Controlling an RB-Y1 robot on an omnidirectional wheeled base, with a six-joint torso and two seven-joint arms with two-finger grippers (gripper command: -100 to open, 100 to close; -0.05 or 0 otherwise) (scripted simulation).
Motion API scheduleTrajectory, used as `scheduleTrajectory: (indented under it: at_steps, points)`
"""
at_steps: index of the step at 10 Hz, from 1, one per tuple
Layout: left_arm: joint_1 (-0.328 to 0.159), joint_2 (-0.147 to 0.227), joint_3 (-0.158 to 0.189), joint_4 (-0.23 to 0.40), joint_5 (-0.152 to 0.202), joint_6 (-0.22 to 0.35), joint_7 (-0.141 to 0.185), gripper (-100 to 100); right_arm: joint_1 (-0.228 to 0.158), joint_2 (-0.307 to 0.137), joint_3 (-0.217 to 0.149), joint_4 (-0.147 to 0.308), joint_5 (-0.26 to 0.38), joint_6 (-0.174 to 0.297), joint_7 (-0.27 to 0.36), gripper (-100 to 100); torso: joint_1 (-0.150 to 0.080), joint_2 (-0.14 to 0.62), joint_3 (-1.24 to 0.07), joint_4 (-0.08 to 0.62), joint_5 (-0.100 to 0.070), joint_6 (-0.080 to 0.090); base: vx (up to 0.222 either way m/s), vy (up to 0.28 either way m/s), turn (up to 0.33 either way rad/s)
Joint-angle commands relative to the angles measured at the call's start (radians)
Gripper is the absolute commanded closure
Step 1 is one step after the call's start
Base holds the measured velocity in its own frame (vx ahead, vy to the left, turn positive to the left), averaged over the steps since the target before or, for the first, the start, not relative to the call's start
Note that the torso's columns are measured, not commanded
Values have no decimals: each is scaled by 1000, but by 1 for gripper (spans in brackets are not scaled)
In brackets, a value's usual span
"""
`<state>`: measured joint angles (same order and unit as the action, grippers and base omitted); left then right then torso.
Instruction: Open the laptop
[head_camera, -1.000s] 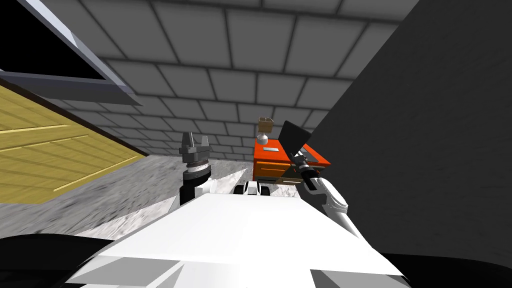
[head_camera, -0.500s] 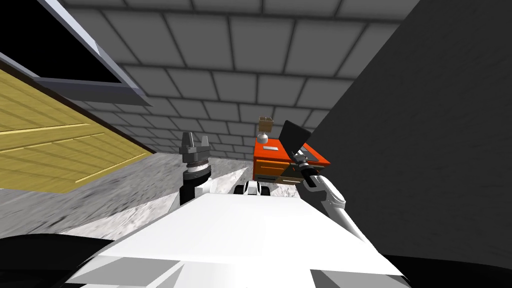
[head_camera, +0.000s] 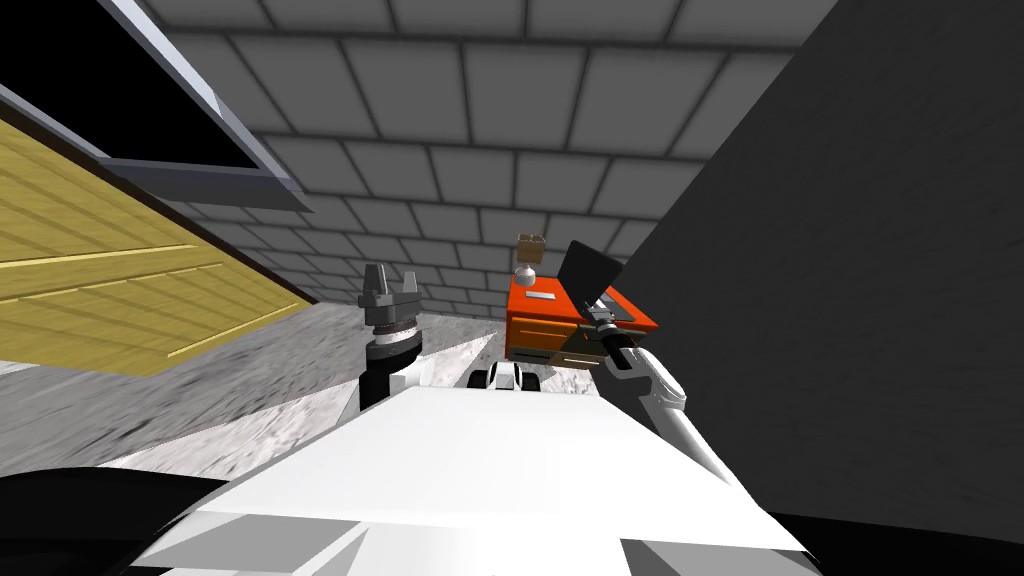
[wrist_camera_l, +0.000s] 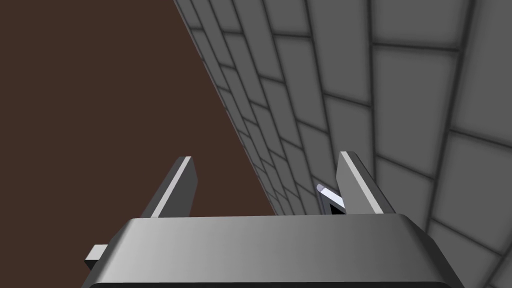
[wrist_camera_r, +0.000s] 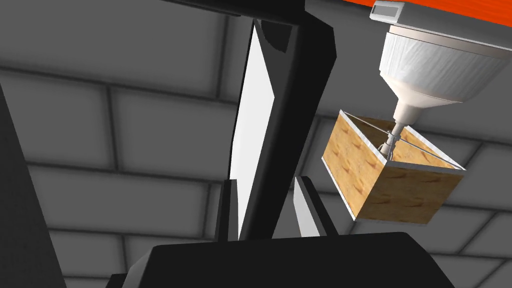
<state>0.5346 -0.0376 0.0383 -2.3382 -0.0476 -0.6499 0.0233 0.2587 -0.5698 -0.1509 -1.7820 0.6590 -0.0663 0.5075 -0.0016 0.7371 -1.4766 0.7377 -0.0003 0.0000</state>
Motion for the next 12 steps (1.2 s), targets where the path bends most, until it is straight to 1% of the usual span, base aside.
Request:
scheduleTrajectory:
  at_steps: [1,7,8,9,11,12]
  points:
    - [0,0,0,0,0,0,0,0,-30,16,4,33,-52,5,-53,100,-1,1,0,0,-1,1,-48,-47,22]
    - [0,0,0,0,0,0,0,0,-90,46,14,99,-158,14,-156,100,-3,-1,0,-1,-2,2,-33,-45,25]
    - [0,0,0,0,0,0,0,0,-85,44,15,87,-145,11,-141,100,-4,-1,-1,-1,-2,2,-14,-14,19]
    - [0,0,0,0,0,0,0,0,-107,66,16,115,-178,6,-173,100,-2,-1,-1,-1,-2,2,-26,-34,4]
    - [0,0,0,0,0,0,0,0,-126,87,17,143,-210,1,-201,100,-4,-1,0,-2,-3,1,-38,-55,19]
    - [0,0,0,0,0,0,0,0,-146,109,17,171,-241,-4,-229,100,-5,-2,-1,-3,-4,2,-39,-69,13]
